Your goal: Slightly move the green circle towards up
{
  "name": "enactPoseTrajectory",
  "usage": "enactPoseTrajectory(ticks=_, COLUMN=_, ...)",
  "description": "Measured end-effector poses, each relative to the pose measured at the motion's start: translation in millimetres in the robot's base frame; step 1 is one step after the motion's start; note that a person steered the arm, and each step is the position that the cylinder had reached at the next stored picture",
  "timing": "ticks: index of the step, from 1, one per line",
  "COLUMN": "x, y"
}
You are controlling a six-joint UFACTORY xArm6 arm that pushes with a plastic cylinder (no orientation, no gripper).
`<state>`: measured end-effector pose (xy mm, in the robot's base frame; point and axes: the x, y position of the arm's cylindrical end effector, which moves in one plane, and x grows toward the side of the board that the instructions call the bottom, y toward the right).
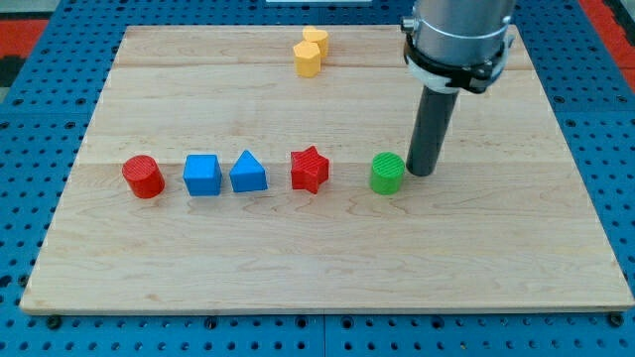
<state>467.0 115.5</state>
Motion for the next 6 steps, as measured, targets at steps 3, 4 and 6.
enactPoseTrajectory(ticks=3, x=2, y=-22)
enactPoseTrajectory(ticks=4, x=-22, y=13)
enactPoseTrajectory(ticks=6, x=-32, y=-33)
